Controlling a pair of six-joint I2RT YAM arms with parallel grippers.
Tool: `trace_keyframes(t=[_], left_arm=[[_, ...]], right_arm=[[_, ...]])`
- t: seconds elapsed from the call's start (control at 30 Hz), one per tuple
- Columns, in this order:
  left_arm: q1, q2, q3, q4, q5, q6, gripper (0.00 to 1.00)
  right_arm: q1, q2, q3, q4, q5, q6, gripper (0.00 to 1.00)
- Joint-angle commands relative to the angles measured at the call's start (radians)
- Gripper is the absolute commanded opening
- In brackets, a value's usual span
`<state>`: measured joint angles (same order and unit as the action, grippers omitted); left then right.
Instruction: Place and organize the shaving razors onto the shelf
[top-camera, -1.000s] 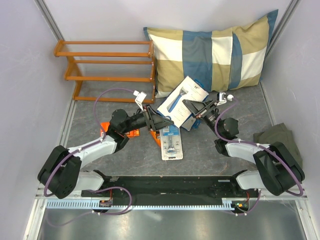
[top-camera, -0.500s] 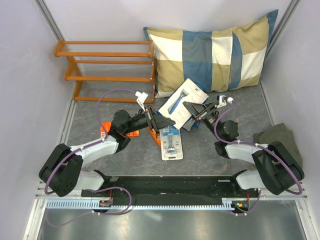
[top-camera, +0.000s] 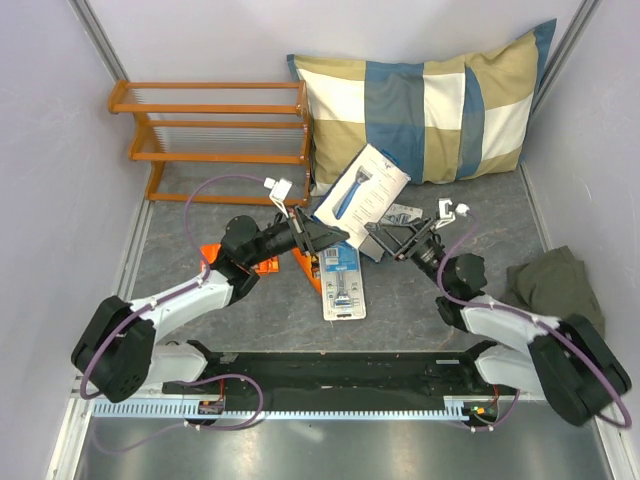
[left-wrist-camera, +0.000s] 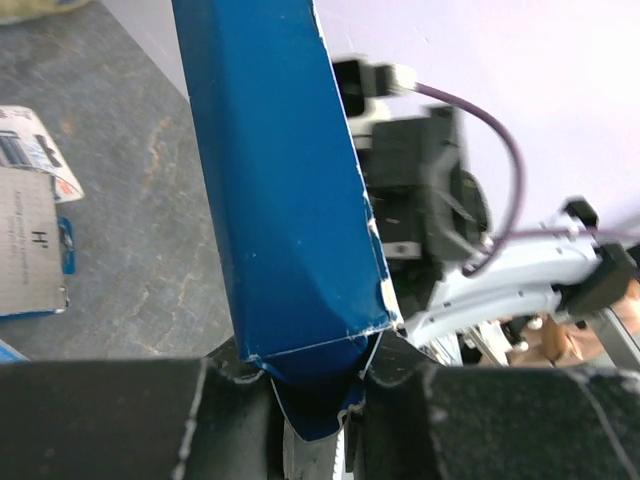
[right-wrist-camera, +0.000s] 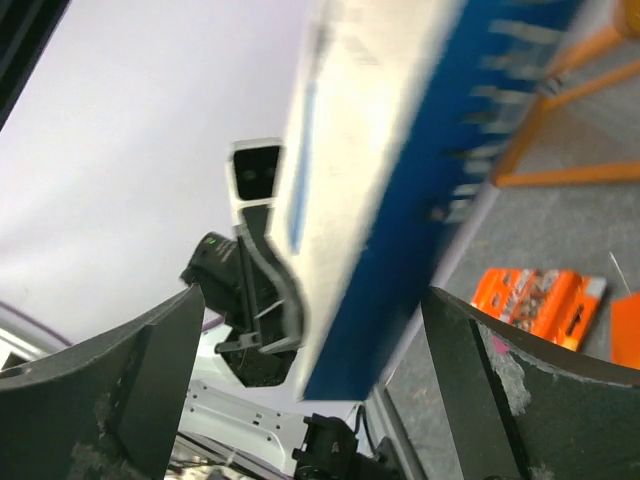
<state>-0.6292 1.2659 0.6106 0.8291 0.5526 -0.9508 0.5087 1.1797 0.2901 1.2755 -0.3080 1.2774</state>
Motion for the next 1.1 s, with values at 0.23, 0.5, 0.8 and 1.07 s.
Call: trace_keyframes(t=[0.23,0.5,0.8,1.07], left_arm=[[0.192,-0.062,0.248,-0.229,-0.014,0.073,0.02],[0.472,0.007,0.604,-0.52,0.089,0.053,0.02],[0.733,0.24,1.008,-0.794,0.289,-0.062,0.02],[0.865,0.323,1.112,-0.924,0.309,-0.092,0.02]], right_arm=[[0.002,-0.416,0.053,-0.606,0.046,-0.368,0.98],[0.001,-0.471,0.008,-0.714,0.033,-0.388,0.98],[0.002,-0.414,-0.063,-0.665,-0.019,-0.366,0.98],[0.002,-0.39,-0.052,-0.683,-0.043,-0.392,0.98]])
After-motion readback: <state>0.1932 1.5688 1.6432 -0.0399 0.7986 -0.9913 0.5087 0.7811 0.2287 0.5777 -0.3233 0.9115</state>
